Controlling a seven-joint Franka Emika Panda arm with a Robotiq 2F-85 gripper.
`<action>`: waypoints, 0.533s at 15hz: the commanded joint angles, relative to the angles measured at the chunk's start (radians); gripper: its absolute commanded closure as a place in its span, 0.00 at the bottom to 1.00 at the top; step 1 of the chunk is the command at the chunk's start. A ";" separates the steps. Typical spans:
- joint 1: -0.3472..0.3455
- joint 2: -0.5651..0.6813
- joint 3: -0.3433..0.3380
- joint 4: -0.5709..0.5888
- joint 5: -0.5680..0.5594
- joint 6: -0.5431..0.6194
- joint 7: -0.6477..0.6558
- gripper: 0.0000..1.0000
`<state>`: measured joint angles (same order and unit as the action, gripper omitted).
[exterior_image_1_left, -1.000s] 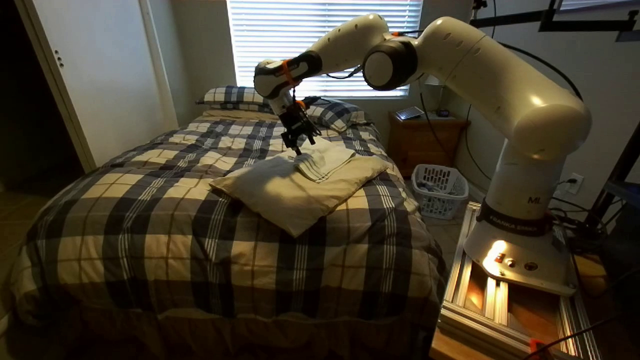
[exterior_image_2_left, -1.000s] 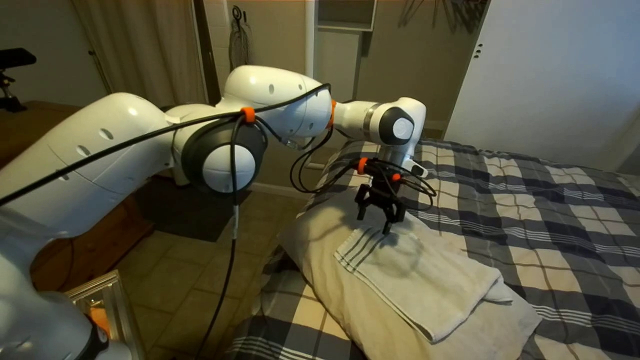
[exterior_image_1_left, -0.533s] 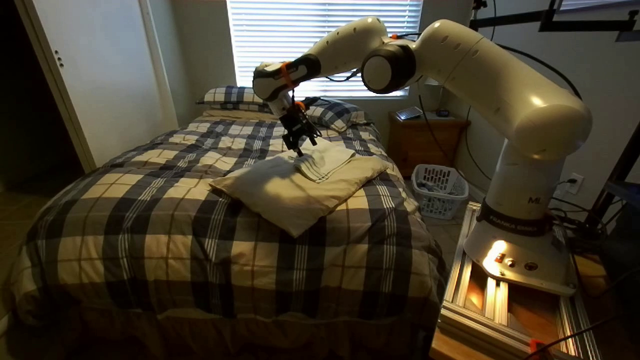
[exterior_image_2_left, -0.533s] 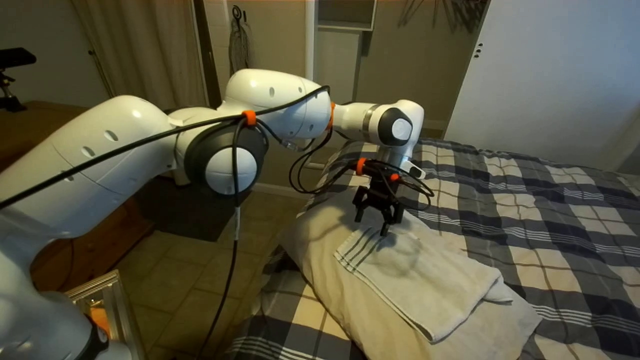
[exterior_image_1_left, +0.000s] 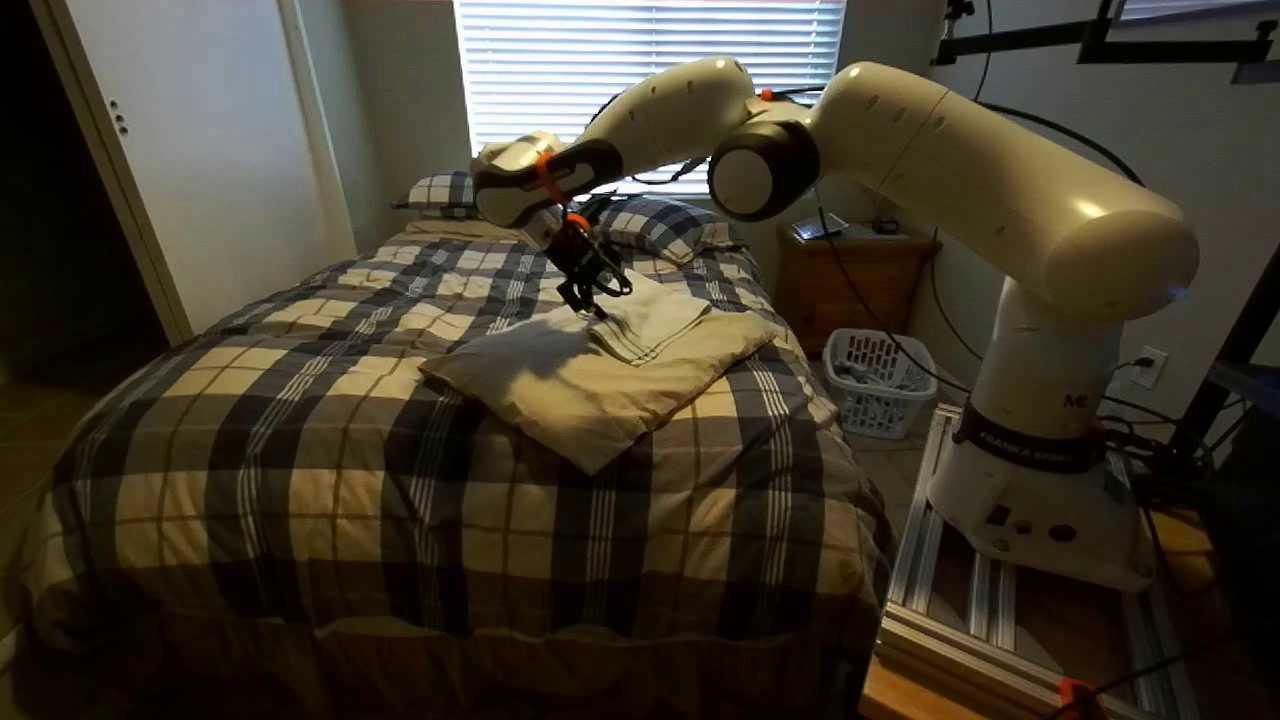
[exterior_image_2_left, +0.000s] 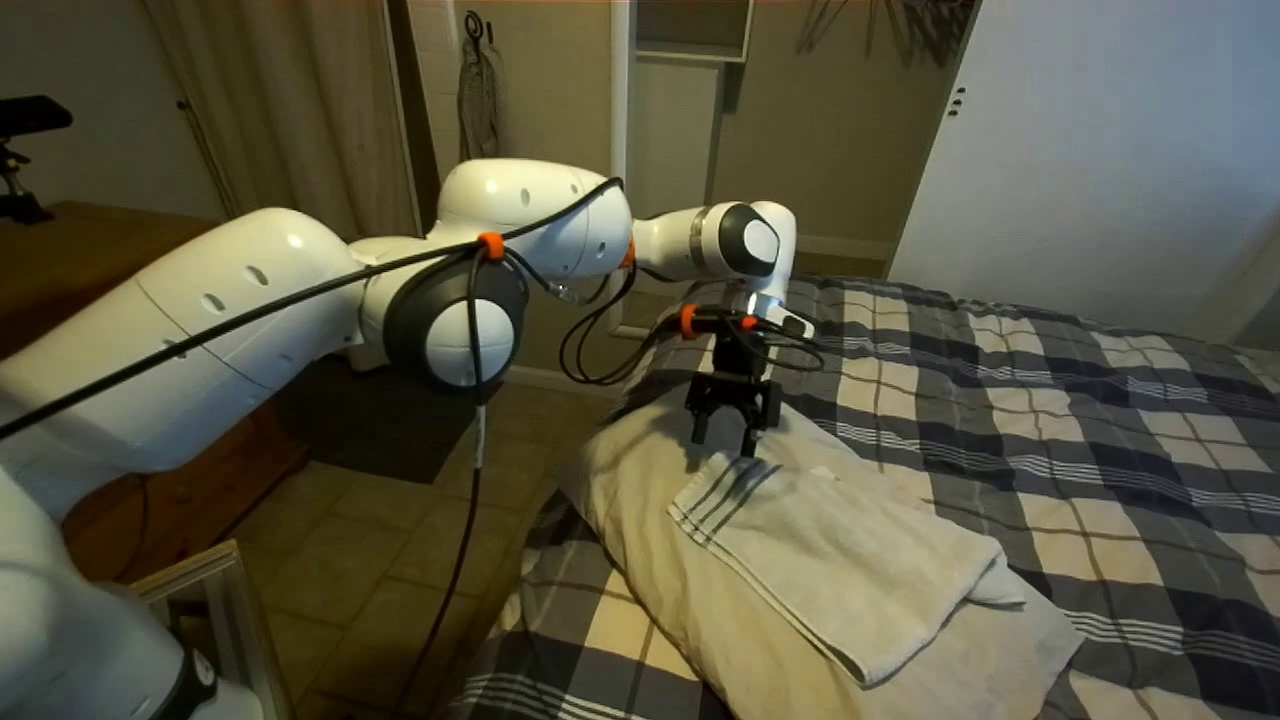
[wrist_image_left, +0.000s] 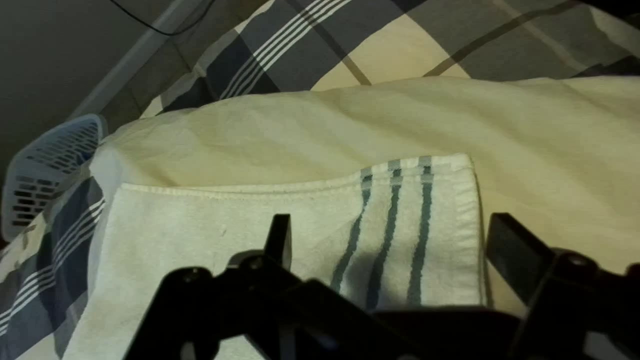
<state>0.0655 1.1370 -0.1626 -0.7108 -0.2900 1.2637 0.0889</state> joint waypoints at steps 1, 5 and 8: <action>0.026 0.081 -0.031 0.113 -0.055 -0.014 -0.030 0.00; 0.025 0.055 -0.017 0.062 -0.042 0.044 -0.047 0.00; 0.025 0.060 -0.018 0.069 -0.045 0.048 -0.057 0.00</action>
<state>0.0902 1.1970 -0.1802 -0.6415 -0.3353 1.3113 0.0316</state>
